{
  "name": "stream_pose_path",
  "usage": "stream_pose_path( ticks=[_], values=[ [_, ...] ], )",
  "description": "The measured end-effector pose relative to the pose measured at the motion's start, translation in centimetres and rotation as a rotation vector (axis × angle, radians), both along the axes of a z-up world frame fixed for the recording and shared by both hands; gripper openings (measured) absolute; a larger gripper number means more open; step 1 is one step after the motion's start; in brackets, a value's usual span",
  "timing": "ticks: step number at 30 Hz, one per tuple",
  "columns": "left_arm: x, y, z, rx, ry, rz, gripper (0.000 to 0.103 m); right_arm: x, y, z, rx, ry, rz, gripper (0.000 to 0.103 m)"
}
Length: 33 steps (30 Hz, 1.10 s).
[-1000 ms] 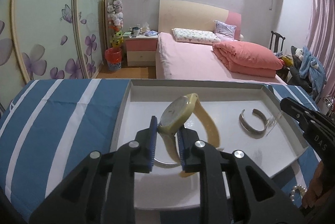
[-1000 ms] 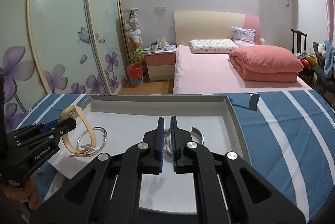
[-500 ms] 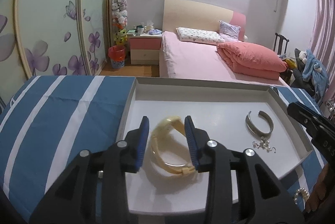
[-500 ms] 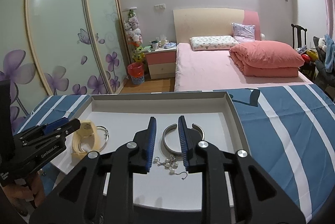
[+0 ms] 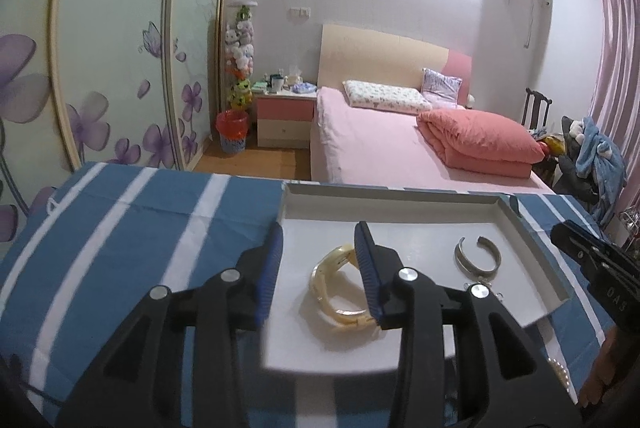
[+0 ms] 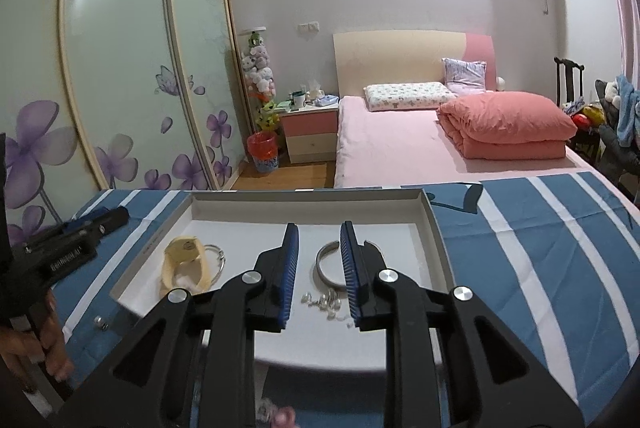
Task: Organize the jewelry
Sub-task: 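Withdraw both open tools from the tray back over the table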
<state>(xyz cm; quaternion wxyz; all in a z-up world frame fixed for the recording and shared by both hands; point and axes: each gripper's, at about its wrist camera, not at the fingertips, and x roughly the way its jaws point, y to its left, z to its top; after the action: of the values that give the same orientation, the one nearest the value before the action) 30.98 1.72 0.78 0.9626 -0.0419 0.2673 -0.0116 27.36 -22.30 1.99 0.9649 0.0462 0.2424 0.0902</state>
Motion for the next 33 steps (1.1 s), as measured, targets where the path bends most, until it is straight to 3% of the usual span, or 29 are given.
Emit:
stream_pose_path(
  ticks=[5, 7, 14, 20, 33],
  values=[
    [-4.4, 2.1, 1.4, 0.006, -0.035, 0.019, 0.044, -2.9, -0.8, 0.4, -0.017, 0.005, -0.002, 0.024],
    [-6.4, 3.3, 1.5, 0.013, -0.042, 0.034, 0.048, -4.3, -1.3, 0.4, -0.028, 0.01, -0.006, 0.03],
    [-10.0, 5.7, -0.3, 0.026, 0.01, 0.065, 0.048, -7.4, -2.4, -1.4, -0.052, 0.065, -0.018, 0.031],
    [-10.5, 5.8, -2.7, 0.028, 0.081, 0.053, 0.048, -8.5, -2.7, -3.0, -0.037, 0.118, -0.022, 0.031],
    [-6.8, 4.1, -6.5, 0.056, 0.264, 0.006, 0.048, -9.2, -2.8, -4.7, -0.011, 0.162, -0.016, 0.031]
  ],
)
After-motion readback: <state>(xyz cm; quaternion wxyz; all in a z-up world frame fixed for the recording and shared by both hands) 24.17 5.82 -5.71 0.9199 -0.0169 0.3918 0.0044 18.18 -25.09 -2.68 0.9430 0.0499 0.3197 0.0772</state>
